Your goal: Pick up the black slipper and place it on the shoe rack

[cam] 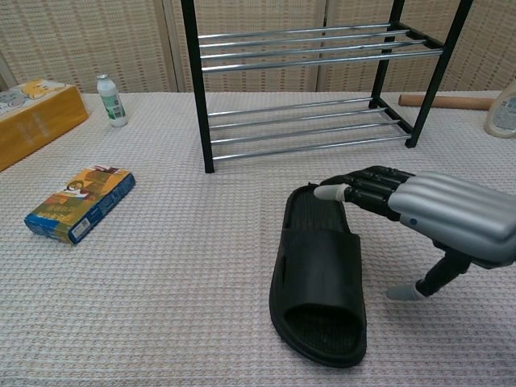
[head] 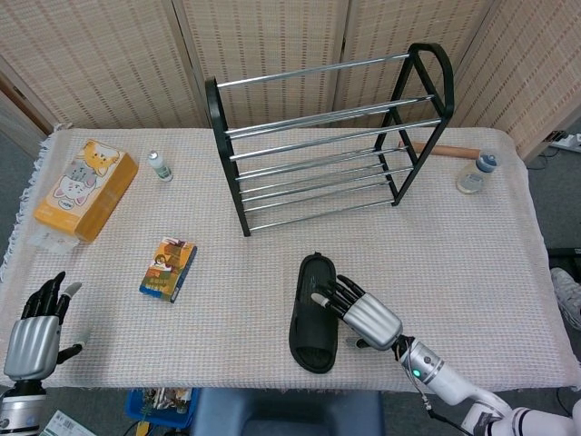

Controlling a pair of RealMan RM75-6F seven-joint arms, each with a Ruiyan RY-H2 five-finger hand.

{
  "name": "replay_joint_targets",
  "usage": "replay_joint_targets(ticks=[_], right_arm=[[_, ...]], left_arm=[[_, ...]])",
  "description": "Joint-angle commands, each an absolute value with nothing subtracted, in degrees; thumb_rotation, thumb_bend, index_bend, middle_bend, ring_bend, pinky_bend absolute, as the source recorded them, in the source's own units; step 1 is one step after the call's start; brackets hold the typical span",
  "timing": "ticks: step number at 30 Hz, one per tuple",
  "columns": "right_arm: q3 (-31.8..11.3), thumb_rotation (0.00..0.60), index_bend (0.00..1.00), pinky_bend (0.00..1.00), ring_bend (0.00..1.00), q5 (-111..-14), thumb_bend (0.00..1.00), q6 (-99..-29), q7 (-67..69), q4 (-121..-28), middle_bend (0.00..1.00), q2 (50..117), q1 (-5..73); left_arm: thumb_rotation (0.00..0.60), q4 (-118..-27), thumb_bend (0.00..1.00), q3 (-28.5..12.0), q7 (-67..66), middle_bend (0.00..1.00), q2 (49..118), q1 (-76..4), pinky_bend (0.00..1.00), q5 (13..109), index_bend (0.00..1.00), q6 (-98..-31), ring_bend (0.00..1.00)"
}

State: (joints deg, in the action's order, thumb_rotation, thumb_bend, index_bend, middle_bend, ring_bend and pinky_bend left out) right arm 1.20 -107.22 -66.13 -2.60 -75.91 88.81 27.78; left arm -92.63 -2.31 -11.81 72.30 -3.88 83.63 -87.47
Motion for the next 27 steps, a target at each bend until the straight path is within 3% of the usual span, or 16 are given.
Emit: replay_joint_targets(ticks=[1, 12, 23, 27], right_arm=[[1.5, 0.6, 0.0, 0.0, 0.0, -107.0, 0.0, -65.0, -3.7, -75.5, 0.0, 90.4, 28.9], [-0.7, 0.6, 0.0, 0.0, 0.0, -103.7, 0.0, -59.8, -5.9, -76.2, 0.0, 96.6, 33.9], [-8.1, 0.6, 0.0, 0.0, 0.0, -96.9, 0.0, -56.4, -8.9, -73.5, 0.0, 104.9, 39.7], [-9.7, 0.6, 0.0, 0.0, 0.0, -95.0, 0.0, -57.4, -7.6, -75.1, 0.0, 103.8, 40.2]], left_arm=[[0.6, -92.1, 0.32, -2.3, -11.0, 0.0, 72.2, -3.5, 0.15, 83.5, 0.16, -87.8, 0.0], [0.6, -89.5, 0.32, -2.0, -7.6, 0.0, 72.3, -2.1, 0.15, 82.8, 0.16, -88.3, 0.0], [0.6, -87.2, 0.32, -2.2, -5.4, 0.0, 72.5, -1.6, 0.15, 82.0, 0.16, -87.5, 0.0], [0.6, -86.8, 0.32, -2.4, -5.1, 0.0, 72.6, -1.8, 0.15, 82.1, 0.16, -87.4, 0.0]])
